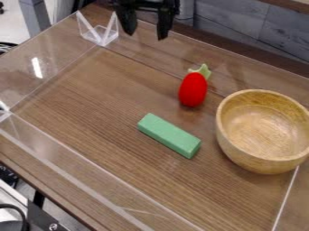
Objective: Move the red fruit to the right
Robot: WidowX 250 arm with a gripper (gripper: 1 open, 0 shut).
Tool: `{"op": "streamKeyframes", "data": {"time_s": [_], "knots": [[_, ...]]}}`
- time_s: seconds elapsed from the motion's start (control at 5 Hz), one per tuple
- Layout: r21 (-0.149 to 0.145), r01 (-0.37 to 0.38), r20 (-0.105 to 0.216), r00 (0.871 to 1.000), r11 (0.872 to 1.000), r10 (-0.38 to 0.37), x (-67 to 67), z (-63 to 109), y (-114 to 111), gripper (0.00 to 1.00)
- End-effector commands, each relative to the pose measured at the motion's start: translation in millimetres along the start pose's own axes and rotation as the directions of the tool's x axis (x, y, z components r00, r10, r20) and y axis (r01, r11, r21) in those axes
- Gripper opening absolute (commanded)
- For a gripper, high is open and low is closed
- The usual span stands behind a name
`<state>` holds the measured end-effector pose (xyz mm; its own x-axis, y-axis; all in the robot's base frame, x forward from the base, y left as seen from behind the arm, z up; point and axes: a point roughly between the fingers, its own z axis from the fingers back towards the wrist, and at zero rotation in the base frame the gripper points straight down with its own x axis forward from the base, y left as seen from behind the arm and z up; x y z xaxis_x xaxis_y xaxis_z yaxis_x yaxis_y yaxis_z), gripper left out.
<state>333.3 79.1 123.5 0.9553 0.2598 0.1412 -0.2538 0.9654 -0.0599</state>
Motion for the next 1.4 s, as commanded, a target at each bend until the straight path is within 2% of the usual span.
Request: {"op": "streamKeyframes", "data": {"time_s": [0.0,0.4,0.8,1.2], "knots": [[0.007,0.002,0.051,0.999,1.0,-0.003,13.4,7.7,10.2,1.0],[0.029,-0.083,0.037,0.996,0.996,0.082,21.5,1.3,24.3,1.0],[0.031,-0.02,0.018,1.0,0.999,0.019,15.1,-9.6,32.6,1.0],[0.062,-0.119,0.055,0.992,0.991,0.116,23.4,6.3,54.8,1.0]]}}
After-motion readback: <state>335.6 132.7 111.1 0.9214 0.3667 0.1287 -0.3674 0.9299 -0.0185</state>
